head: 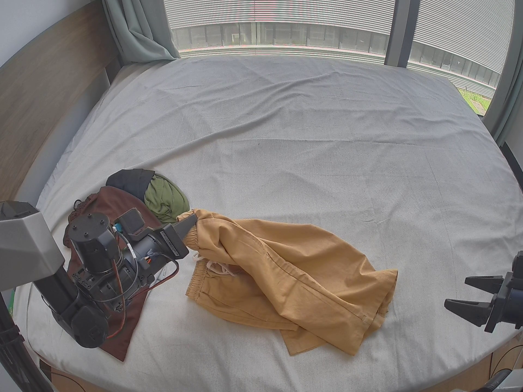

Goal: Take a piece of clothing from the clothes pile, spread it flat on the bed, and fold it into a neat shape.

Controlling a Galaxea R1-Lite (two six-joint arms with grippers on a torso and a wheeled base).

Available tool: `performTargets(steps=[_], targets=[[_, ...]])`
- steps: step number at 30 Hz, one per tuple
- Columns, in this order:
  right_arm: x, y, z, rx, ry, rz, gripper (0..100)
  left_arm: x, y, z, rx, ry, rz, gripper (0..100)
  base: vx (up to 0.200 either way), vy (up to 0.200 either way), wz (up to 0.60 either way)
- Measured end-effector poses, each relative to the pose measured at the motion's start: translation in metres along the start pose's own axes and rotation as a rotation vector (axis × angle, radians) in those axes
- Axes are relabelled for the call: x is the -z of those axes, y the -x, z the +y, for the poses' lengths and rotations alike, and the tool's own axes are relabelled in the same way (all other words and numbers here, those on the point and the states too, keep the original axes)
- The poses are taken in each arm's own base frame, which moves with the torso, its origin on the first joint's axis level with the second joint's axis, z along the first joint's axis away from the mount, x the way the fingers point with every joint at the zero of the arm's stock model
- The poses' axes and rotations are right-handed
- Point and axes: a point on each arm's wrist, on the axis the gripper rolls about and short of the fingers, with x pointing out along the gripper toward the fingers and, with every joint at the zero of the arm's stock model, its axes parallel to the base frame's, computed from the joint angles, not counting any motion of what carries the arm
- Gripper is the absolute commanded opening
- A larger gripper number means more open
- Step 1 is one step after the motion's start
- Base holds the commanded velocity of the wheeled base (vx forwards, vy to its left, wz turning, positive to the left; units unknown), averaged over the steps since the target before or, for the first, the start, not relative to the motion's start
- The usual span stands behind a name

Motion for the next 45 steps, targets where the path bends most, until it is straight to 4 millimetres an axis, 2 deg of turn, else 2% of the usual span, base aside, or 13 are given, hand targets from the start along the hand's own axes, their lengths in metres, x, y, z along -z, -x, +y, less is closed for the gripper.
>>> performTargets(steps=[7,25,35,45], targets=[[-0.006,-0.022,-0.008,-0.028,-0.009,0.024,100,0.001,0.000,-0.001,0.004,0.000,0.003,0,0.000,0.000,0.00],[0.011,-0.075,-0.027,-0.126,-0.088,0.182,100,0.004,-0.001,0.000,-0.001,0.002,0.014,0,0.000,0.000,0.00],[0.019,-0.091,-0.031,-0.168,-0.195,0.238,100,0.004,-0.001,0.000,0.000,0.002,0.014,0,0.000,0.000,0.00],[0.026,-0.111,-0.036,-0.181,-0.215,0.271,100,0.004,-0.001,0.000,0.000,0.002,0.013,0,0.000,0.000,0.00]])
